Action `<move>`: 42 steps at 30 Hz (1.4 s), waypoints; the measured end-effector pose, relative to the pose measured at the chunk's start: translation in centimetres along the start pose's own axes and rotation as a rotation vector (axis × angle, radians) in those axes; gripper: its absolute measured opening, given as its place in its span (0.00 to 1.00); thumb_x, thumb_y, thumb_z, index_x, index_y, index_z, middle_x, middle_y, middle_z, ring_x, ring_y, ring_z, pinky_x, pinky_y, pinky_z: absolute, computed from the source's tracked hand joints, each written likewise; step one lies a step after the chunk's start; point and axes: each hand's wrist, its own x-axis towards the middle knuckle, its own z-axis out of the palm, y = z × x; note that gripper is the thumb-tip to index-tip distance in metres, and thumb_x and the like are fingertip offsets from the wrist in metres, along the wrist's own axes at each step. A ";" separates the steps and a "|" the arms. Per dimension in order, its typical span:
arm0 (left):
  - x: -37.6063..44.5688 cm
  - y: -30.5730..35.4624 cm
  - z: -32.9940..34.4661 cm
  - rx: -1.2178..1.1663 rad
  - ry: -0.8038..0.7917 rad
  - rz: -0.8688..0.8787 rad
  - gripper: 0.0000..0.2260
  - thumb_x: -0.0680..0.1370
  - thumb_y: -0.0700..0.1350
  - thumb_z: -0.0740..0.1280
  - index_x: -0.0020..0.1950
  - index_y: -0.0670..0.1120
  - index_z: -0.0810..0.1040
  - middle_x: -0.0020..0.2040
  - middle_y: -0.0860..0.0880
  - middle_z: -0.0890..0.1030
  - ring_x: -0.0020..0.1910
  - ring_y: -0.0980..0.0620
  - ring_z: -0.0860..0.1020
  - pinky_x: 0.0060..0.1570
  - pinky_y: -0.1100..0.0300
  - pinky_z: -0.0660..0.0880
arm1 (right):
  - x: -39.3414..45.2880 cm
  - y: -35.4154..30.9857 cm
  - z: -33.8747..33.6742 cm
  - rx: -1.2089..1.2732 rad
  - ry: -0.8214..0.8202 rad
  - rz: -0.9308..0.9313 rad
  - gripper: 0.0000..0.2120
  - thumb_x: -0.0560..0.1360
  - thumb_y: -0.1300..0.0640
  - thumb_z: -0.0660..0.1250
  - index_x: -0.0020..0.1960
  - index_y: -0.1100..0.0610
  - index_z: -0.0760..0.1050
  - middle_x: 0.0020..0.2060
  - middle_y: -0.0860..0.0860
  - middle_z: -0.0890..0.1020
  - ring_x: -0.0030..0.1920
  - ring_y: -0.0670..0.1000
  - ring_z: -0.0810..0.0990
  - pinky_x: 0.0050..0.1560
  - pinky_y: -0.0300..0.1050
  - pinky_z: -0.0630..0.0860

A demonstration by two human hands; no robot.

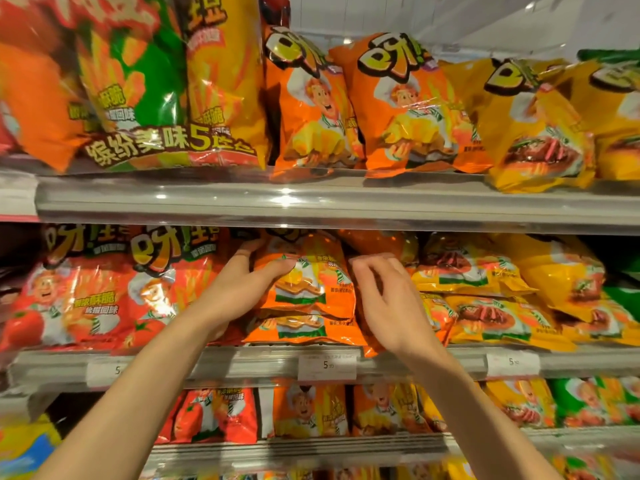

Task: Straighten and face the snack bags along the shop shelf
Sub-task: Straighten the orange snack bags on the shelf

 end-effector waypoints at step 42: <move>-0.3 -0.7 0.5 -0.017 0.035 0.016 0.38 0.74 0.64 0.71 0.78 0.52 0.62 0.64 0.55 0.73 0.60 0.54 0.72 0.56 0.59 0.67 | 3.4 3.1 -3.8 -0.680 -0.094 0.097 0.52 0.67 0.18 0.44 0.63 0.61 0.77 0.55 0.64 0.80 0.60 0.65 0.75 0.65 0.59 0.68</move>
